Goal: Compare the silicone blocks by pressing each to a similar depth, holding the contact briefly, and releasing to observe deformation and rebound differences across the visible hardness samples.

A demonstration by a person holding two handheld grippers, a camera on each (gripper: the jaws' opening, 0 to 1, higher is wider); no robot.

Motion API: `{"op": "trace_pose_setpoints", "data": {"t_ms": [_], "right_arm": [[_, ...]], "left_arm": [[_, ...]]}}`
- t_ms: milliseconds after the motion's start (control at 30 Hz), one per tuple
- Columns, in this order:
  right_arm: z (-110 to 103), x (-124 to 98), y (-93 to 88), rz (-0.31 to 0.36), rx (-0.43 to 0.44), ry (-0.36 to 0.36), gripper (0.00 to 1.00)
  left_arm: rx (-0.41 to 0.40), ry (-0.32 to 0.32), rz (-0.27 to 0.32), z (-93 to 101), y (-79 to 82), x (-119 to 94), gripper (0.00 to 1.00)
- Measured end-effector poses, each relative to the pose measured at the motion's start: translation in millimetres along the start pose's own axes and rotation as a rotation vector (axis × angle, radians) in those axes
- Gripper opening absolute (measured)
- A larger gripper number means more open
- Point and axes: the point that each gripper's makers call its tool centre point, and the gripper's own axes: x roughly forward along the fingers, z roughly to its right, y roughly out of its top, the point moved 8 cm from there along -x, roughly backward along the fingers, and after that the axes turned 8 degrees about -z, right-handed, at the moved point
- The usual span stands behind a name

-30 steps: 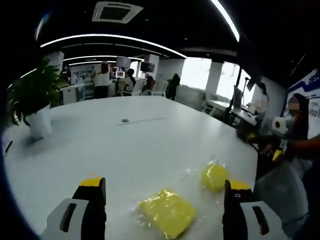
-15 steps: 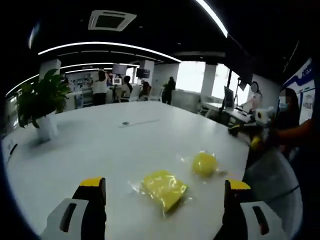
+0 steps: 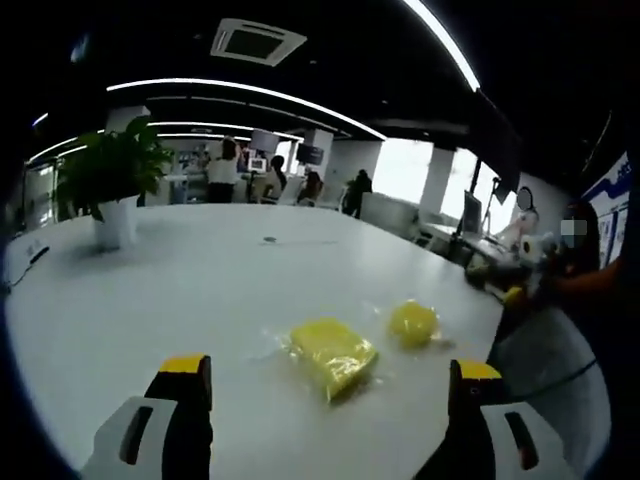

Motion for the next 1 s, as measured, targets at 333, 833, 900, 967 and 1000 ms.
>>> {"op": "trace_pose_setpoints", "data": {"t_ms": [333,833,900,967,1000], "right_arm": [[-1.3,0.8,1.6,-0.009,0.008,0.020,0.96],[-7.7,-0.9,-2.0,-0.032,0.000,0.024,0.96],[-8.4,-0.1,-2.4,-0.034,-0.002,0.028,0.96],[-7.8,0.0,-2.2,-0.031,-0.002,0.029,0.96],[-7.6,0.1,-2.3,-0.031,-0.001,0.030,0.96]], "left_arm": [[-0.009,0.026,0.011,4.1,1.3,4.9,1.00],[-0.051,0.013,0.039,6.9,4.6,1.0,1.00],[-0.044,0.014,0.039,8.0,6.8,1.4,1.00],[-0.039,0.011,0.039,9.9,8.2,1.2,1.00],[-0.034,0.011,0.041,10.5,8.6,1.3,1.00]]}}
